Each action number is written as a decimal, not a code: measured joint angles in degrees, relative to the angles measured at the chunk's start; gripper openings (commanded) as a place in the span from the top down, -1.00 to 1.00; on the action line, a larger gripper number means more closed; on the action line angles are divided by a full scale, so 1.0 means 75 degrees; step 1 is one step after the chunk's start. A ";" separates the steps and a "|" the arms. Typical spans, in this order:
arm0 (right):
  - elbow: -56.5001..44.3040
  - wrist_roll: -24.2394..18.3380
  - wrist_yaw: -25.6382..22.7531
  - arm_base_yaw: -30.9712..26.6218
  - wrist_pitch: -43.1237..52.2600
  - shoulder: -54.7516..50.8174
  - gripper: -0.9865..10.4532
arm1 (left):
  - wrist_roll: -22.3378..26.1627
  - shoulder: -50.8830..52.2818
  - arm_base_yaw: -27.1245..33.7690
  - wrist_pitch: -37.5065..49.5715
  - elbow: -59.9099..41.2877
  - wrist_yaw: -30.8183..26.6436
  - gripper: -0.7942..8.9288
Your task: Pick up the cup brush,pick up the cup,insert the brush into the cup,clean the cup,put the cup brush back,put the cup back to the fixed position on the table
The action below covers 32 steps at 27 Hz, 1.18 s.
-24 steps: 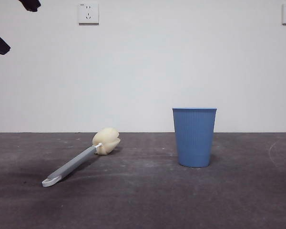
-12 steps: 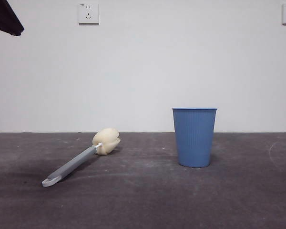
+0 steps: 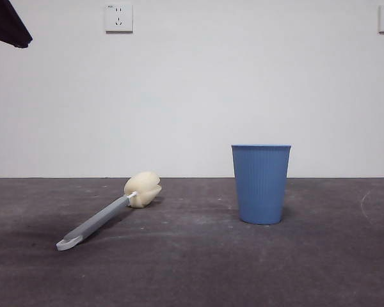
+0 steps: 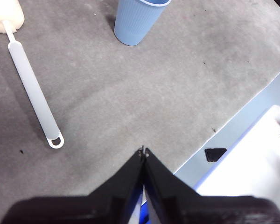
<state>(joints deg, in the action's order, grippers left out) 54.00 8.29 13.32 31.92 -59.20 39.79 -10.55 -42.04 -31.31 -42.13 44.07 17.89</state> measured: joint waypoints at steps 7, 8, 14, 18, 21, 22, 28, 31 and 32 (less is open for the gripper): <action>0.0000 0.0006 0.0000 0.0000 0.0003 0.0000 0.83 | 0.2838 0.1128 0.1635 0.2463 0.0000 -0.0979 0.84; 0.0000 0.0009 0.0000 0.0000 0.0003 0.0000 0.83 | 0.3089 0.1378 0.2055 0.2771 0.0000 -0.0982 0.84; 0.0000 0.0006 0.0000 0.0000 0.0003 0.0000 0.83 | 0.3867 0.2433 0.3538 0.3532 -0.0361 -0.0979 0.84; 0.0000 0.0009 -0.0003 0.0000 0.0003 0.0000 0.83 | 0.3847 0.2958 0.3850 0.4555 -0.1501 -0.0953 0.84; 0.0000 0.0009 0.0000 0.0000 0.0003 0.0000 0.83 | 0.3550 0.3418 0.3926 0.5610 -0.2611 -0.0956 0.84; 0.0000 0.0009 0.0000 0.0000 0.0003 0.0000 0.83 | 0.3398 0.3593 0.3931 0.5977 -0.3045 -0.0956 0.84; 0.0000 0.0006 0.0000 0.0000 0.0000 0.0000 0.83 | 0.2722 0.4278 0.3931 0.6478 -0.4753 -0.0965 0.84; 0.0000 0.0006 -0.0003 0.0000 0.0003 0.0000 0.83 | 0.2436 0.4707 0.3931 0.6475 -0.5281 -0.0965 0.84; 0.0000 0.0009 0.0000 0.0000 0.0003 0.0000 0.83 | 0.2361 0.4843 0.3931 0.6478 -0.5412 -0.0965 0.84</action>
<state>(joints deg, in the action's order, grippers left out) 54.00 8.36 13.32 31.92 -59.18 39.79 7.16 -5.72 -1.83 6.46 3.49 10.66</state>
